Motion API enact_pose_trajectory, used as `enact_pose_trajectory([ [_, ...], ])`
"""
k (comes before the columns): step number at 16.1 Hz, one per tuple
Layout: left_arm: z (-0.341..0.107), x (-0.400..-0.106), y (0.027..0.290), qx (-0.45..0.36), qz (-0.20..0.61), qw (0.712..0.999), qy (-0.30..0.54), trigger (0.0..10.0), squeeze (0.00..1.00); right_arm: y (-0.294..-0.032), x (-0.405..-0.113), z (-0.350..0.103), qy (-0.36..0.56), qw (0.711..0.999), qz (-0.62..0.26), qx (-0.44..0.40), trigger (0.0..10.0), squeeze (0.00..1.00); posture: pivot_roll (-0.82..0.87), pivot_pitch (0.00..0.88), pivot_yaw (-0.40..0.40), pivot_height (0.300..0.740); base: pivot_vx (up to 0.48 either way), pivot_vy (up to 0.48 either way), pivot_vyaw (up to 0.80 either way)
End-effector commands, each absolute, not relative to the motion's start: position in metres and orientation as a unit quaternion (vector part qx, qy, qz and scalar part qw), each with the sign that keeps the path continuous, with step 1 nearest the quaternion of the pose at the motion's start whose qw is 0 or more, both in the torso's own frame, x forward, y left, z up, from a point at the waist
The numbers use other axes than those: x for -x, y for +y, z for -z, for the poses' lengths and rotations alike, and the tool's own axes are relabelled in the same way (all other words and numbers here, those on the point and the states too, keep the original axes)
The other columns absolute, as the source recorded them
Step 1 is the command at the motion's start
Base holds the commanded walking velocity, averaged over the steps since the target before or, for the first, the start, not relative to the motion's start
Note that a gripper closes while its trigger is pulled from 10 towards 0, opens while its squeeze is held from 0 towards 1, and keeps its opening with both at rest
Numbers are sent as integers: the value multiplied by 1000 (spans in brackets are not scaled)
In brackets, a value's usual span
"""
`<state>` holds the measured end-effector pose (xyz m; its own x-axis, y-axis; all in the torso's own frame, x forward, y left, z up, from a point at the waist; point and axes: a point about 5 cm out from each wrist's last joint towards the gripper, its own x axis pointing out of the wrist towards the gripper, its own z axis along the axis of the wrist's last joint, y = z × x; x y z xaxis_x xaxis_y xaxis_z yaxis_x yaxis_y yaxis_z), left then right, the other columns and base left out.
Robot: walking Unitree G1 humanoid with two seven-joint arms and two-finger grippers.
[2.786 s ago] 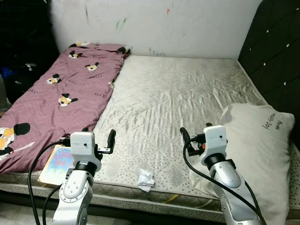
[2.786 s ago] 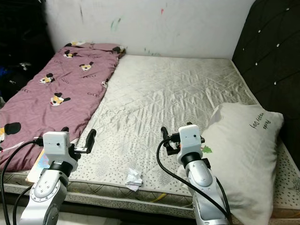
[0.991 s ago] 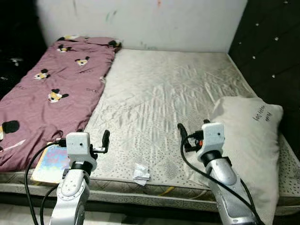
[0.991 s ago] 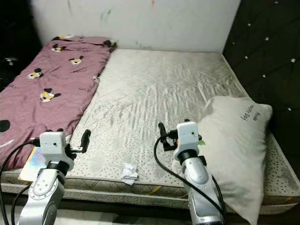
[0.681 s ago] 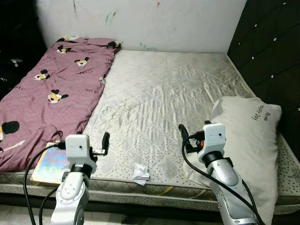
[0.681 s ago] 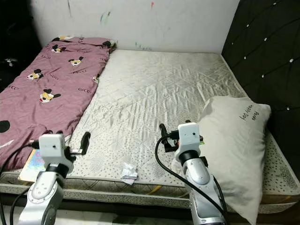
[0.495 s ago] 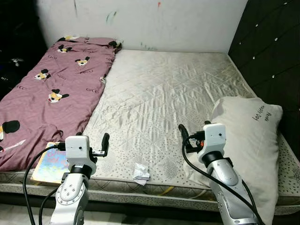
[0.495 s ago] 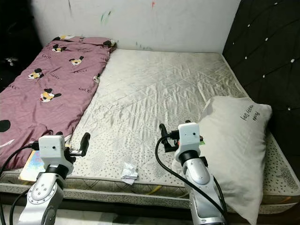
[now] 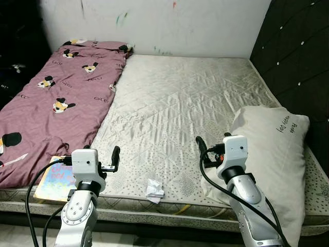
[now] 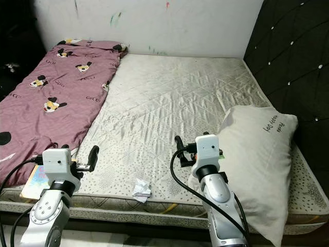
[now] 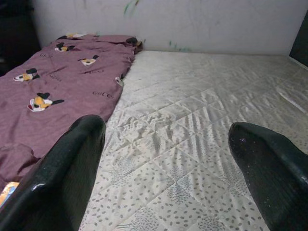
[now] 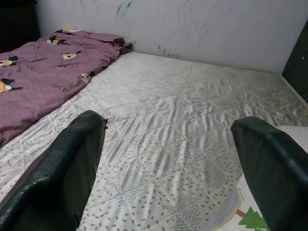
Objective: Clean up the room
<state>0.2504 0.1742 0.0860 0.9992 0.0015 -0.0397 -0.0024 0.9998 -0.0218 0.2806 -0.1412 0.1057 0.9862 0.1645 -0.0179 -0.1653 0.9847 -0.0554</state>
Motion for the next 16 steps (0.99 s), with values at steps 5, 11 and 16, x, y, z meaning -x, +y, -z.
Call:
enact_pose_trajectory([
  [5,-86,-250,174,8,2,1000,22,10000,0,-143,-281,-109,3,997,-78,28,10000,0,34,0,10,740,0,0,0],
  [11,-90,-258,169,47,1,999,24,10000,0,-144,-282,-112,-11,997,-66,28,10000,0,31,0,15,740,0,0,0],
  [16,-111,-248,194,27,-15,1000,5,10000,0,-148,-282,-132,-41,997,-60,20,10000,0,32,0,16,740,0,0,0],
])
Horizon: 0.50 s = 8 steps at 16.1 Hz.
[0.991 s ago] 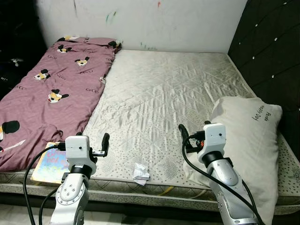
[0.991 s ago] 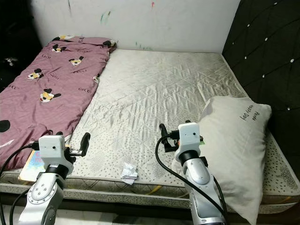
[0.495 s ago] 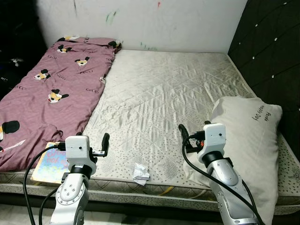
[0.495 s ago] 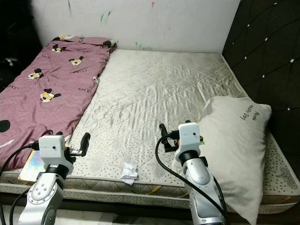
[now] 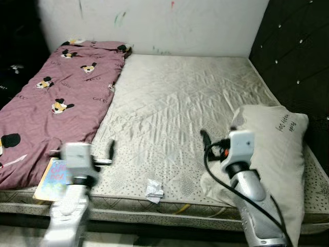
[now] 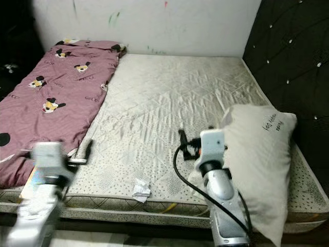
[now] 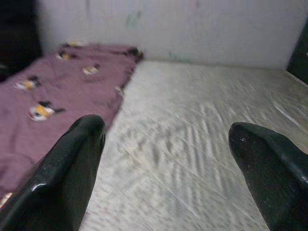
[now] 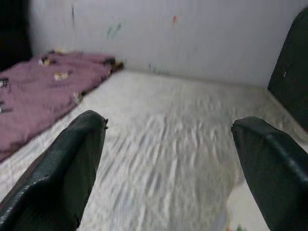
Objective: Clean up the room
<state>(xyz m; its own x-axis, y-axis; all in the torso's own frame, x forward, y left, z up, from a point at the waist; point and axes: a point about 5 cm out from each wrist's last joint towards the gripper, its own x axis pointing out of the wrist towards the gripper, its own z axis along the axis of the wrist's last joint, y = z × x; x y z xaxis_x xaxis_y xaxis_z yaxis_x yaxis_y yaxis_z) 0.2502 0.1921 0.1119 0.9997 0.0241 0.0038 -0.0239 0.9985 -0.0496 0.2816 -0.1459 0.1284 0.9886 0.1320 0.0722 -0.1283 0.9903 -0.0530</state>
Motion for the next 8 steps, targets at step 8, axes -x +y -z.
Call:
enact_pose_trajectory([
  [8,-47,-236,191,99,-41,987,117,10000,0,-155,-267,-87,34,999,-37,6,10000,0,25,0,5,740,0,0,0],
])
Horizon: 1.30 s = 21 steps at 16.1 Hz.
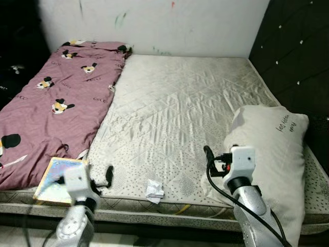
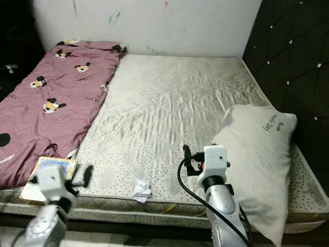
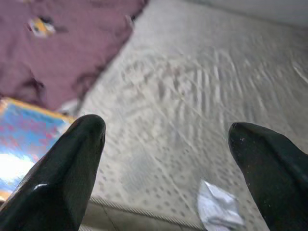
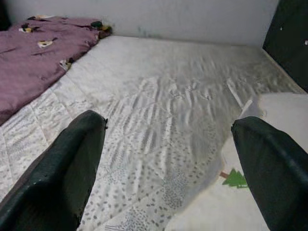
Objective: Clean up the room
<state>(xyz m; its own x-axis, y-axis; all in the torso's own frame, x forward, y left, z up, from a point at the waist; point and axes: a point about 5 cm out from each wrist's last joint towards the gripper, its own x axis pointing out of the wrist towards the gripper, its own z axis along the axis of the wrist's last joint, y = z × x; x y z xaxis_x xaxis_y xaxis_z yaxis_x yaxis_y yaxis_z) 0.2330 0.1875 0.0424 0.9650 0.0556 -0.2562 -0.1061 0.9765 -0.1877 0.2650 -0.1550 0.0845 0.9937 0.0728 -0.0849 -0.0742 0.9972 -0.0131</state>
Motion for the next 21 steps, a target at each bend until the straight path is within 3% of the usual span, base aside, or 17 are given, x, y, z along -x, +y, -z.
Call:
enact_pose_trajectory([
  [1,-47,-240,193,104,-45,987,115,10000,0,-155,-267,-84,39,999,-36,1,10000,0,25,0,7,740,0,0,0],
  [6,-44,-243,192,92,-39,989,112,10000,0,-157,-270,-84,29,999,-27,-3,10000,0,30,0,10,740,0,0,0],
  [9,-43,-243,192,95,-40,989,110,10000,0,-157,-270,-83,31,999,-27,-5,10000,0,29,0,8,740,0,0,-800],
  [12,-44,-244,193,89,-38,990,107,10000,0,-157,-271,-82,30,999,-29,-5,10000,0,29,0,8,740,0,337,-769],
  [21,-45,-248,193,85,-42,990,105,10000,0,-156,-275,-83,32,999,-34,-8,10000,0,22,0,10,740,0,396,0],
])
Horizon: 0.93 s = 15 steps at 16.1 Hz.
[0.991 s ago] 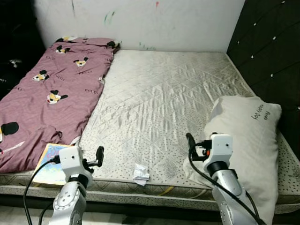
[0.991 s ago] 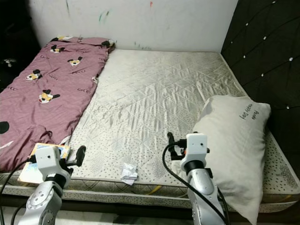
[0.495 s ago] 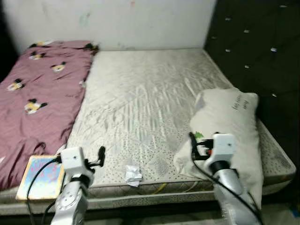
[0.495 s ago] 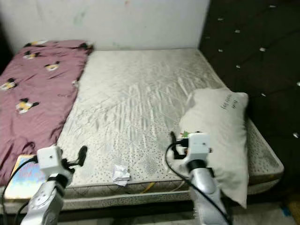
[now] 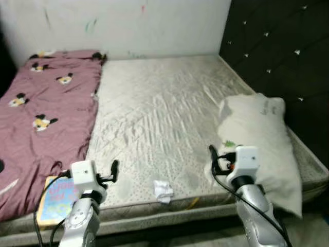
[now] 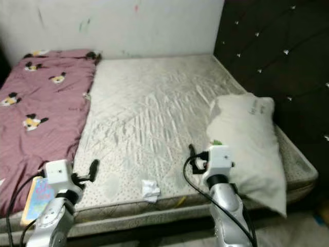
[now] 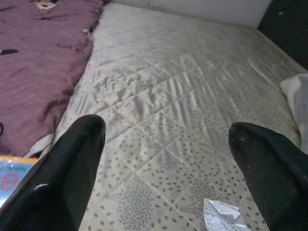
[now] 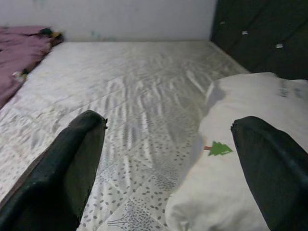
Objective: Clean up the room
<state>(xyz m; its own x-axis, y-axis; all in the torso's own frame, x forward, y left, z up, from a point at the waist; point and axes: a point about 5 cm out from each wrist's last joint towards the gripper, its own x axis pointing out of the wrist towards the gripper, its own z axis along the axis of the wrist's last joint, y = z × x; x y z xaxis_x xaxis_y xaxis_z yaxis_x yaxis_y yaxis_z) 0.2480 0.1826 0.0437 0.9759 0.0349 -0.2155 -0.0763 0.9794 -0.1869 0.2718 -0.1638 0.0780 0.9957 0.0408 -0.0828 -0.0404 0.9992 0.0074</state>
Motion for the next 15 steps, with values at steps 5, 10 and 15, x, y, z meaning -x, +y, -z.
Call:
enact_pose_trajectory([
  [5,-46,-249,192,90,-39,990,100,10000,0,-154,-276,-83,32,999,-40,-3,10000,0,21,0,10,740,0,0,0],
  [10,-46,-248,193,83,-37,991,101,10000,0,-153,-275,-85,32,999,-39,0,10000,0,21,0,14,740,0,0,-160],
  [15,-79,-251,184,35,-15,999,37,10000,0,-158,-274,-97,14,999,-31,-8,10000,0,25,0,16,740,0,0,-270],
])
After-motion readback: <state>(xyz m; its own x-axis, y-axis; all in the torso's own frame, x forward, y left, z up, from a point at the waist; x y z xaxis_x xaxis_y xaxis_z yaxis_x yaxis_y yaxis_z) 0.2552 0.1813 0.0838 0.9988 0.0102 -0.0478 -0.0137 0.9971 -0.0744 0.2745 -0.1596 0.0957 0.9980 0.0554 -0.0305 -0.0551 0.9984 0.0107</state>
